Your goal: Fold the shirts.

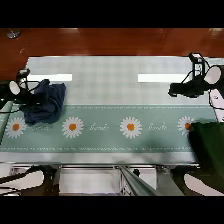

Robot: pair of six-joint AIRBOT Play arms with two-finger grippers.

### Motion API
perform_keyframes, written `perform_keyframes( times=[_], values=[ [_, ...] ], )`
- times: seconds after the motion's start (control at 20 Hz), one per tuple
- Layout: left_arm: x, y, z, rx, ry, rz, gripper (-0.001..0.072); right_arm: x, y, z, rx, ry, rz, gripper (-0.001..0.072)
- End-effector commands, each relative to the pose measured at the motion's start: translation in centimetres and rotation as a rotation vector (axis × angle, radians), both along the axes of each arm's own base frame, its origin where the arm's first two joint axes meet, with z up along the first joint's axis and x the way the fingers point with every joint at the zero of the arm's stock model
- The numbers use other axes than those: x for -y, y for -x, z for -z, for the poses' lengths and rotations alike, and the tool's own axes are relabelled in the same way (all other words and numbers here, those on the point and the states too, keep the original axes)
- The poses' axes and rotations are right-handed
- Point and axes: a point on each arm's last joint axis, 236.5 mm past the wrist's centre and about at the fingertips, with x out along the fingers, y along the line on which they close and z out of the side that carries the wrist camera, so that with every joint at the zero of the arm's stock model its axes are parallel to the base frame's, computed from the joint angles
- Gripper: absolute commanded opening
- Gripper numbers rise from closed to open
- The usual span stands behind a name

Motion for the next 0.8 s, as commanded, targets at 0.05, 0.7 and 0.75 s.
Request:
perform_keyframes(
  times=[0.05,0.7,0.75],
  values=[
    [1.2,2.1,-1.6,-0.174,0.034,-0.002,0.0024,0.0,0.3,-0.2,-0.005,-0.001,0.002,0.0620],
    [12.6,2.4,-51.6,1.173,0.354,0.177,0.0024,1.0,5.5,-16.3,0.416,0.039,0.005,0.0619],
    [13.9,3.4,-54.1,1.237,0.360,0.241,0.0024,0.9,6.1,-17.3,0.446,0.035,0.006,0.0619]
  ],
)
